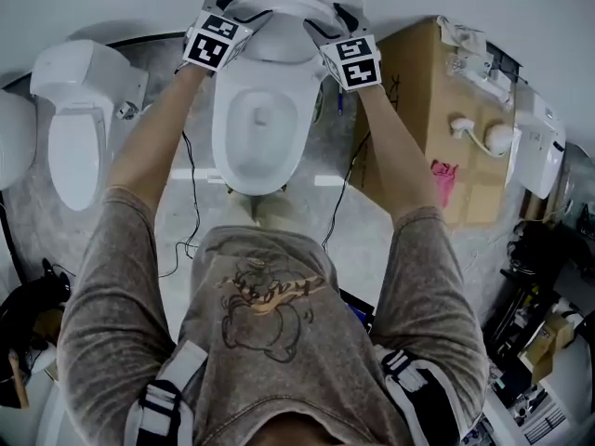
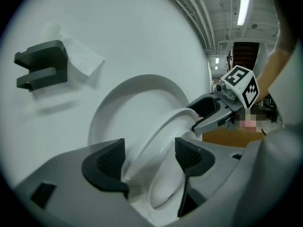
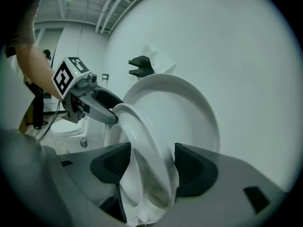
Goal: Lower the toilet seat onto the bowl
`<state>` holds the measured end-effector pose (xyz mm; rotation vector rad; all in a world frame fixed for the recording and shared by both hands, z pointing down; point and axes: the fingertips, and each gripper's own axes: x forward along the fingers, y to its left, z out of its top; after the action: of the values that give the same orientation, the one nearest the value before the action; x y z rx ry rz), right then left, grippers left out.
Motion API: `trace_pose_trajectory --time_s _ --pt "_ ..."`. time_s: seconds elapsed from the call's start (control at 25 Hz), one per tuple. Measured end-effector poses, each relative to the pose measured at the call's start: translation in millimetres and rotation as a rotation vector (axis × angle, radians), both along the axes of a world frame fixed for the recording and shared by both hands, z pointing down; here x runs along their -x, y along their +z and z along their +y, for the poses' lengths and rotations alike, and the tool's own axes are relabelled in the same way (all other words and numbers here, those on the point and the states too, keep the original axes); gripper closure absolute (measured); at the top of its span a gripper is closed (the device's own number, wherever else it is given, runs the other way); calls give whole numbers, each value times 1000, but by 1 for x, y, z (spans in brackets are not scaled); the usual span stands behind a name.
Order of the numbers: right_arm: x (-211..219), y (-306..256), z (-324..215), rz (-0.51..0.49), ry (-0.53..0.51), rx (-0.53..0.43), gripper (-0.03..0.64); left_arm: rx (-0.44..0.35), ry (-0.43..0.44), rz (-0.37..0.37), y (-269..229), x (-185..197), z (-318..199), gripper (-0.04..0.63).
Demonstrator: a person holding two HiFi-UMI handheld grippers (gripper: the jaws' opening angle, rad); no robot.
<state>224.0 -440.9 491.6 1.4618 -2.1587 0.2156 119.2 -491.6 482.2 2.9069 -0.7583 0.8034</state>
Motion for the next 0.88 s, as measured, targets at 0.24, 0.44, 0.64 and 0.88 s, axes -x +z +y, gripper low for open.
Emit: trace_pose_trajectory --time_s 0.24,0.44,0.64,0.88 --pt "1 -7 2 -36 29 -8 333 10 33 23 -4 1 7 265" --pt "12 -13 26 -72 44 -11 333 43 49 71 -10 14 34 264" --pt "28 -19 64 -134 82 -23 333 78 40 147 -18 36 73 265" --pt "50 -12 119 -173 125 2 334 128 26 187 -12 61 127 265"
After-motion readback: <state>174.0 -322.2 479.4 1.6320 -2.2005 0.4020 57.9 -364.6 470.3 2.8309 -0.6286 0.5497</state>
